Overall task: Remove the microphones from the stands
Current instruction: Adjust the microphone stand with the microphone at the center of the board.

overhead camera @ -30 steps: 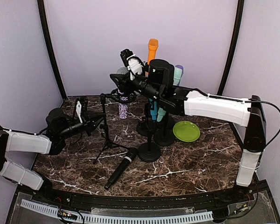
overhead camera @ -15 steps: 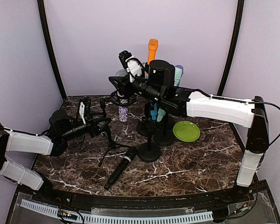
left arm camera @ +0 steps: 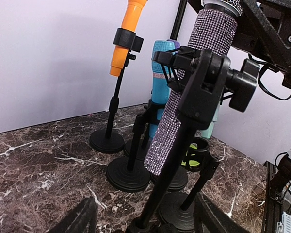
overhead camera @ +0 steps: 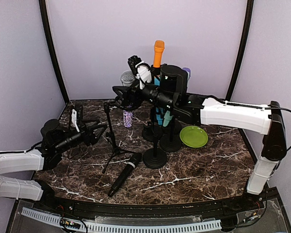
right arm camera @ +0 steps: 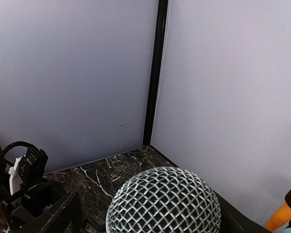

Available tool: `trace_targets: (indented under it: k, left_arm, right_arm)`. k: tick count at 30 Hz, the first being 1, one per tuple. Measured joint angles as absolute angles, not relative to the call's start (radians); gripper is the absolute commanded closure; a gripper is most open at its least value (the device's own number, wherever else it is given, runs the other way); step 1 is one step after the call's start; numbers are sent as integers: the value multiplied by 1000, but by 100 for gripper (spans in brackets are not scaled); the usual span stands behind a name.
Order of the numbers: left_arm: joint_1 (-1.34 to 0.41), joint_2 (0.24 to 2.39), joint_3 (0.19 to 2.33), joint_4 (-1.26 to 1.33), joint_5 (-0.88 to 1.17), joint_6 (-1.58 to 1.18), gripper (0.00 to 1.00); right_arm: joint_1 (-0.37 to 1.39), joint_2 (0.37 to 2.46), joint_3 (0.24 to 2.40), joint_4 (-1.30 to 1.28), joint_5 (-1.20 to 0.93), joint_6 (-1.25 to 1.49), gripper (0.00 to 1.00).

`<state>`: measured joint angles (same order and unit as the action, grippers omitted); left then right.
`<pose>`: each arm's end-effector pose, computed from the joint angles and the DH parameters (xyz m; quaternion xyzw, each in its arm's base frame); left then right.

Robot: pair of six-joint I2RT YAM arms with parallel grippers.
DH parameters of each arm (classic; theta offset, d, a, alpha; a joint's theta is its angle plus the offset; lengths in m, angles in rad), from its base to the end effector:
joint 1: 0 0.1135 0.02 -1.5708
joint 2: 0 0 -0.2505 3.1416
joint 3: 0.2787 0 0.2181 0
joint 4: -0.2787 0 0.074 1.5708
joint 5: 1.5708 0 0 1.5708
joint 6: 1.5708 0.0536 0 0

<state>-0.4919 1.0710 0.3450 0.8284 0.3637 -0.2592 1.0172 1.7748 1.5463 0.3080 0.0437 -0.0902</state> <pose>0.1849 -0.1207 0.2517 0.2098 0.6389 -0.3805 0.6348 0.2206 0.3524 0.3799 -0.3430 0.5854 0.3151 0.6636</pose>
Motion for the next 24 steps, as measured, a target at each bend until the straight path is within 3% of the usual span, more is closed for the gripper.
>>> trace_targets:
  k: [3, 15, 24]
  left_arm:
    - [-492, 1001, 319, 778, 333, -270, 29]
    - [-492, 872, 309, 505, 272, -432, 30]
    - [-492, 896, 307, 472, 340, -576, 37]
  right_arm:
    - [1019, 1762, 1539, 306, 40, -91, 2]
    - [1019, 1601, 1444, 308, 49, -74, 1]
    - [1019, 1302, 1174, 318, 131, -2, 1]
